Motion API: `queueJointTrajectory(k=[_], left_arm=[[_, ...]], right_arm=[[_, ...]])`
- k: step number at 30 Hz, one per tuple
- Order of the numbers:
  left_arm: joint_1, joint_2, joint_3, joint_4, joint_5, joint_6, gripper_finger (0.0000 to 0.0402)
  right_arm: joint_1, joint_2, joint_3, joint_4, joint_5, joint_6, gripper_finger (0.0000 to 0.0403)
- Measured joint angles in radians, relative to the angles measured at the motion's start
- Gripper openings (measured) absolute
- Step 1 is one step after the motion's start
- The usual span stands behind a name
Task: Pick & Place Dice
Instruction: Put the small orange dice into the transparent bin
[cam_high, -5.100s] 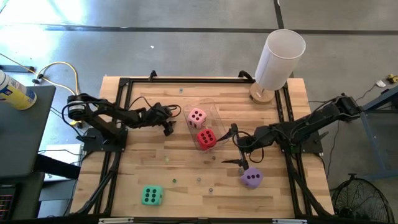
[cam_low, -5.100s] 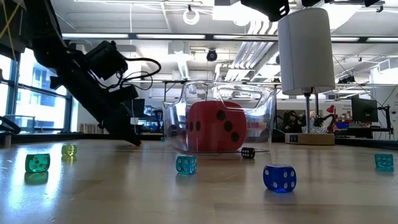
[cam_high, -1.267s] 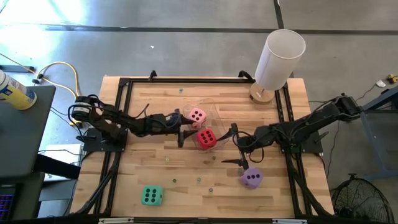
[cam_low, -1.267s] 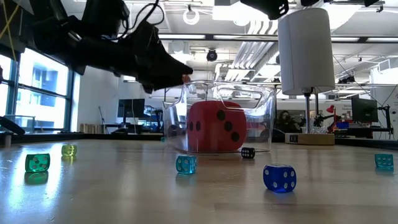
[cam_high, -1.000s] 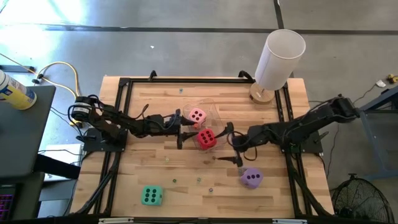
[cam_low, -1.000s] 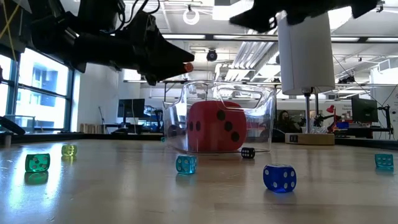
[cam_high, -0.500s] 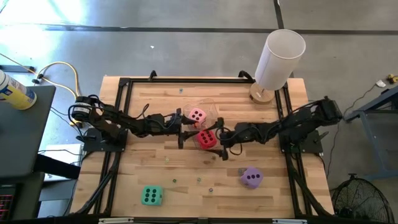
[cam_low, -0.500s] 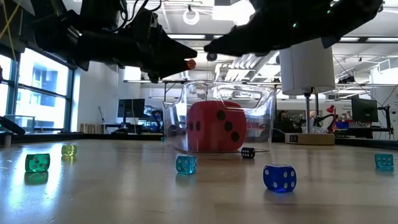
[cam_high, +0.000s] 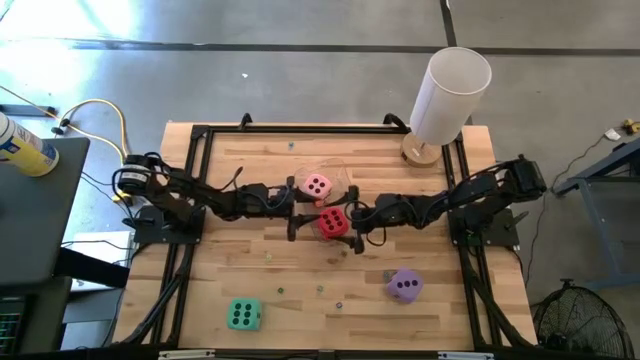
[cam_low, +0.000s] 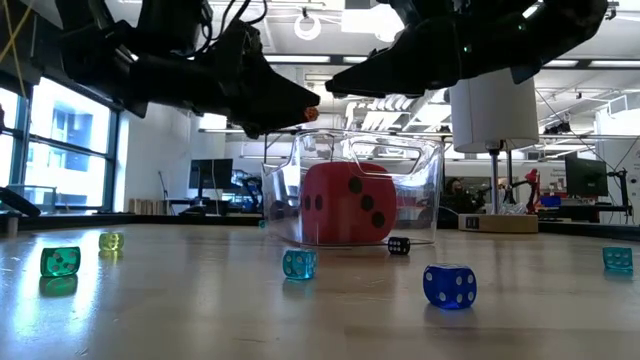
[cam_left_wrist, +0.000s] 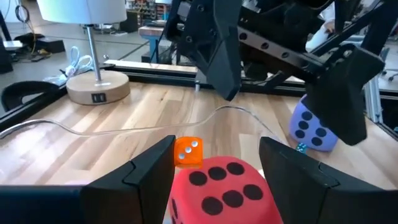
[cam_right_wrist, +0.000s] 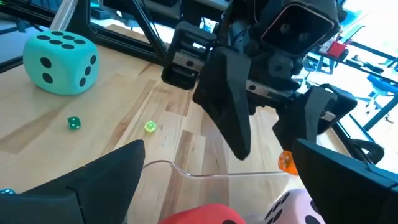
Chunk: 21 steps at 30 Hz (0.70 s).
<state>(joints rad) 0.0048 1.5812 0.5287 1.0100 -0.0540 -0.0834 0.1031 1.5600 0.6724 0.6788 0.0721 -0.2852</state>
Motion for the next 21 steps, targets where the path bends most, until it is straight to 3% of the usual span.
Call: queueJointTrajectory(k=[8, 21], left_arm=[[0.000, 0.099, 0.090, 0.001, 0.015, 0.012, 0.0226], [0.000, 0.102, 0.101, 0.001, 0.060, 0.030, 0.0226]], right_arm=[[-0.001, 0.000, 0.000, -0.014, -0.001, 0.000, 0.0400], [-0.040, 0.000, 0.000, -0.044, 0.004, 0.065, 0.0400]])
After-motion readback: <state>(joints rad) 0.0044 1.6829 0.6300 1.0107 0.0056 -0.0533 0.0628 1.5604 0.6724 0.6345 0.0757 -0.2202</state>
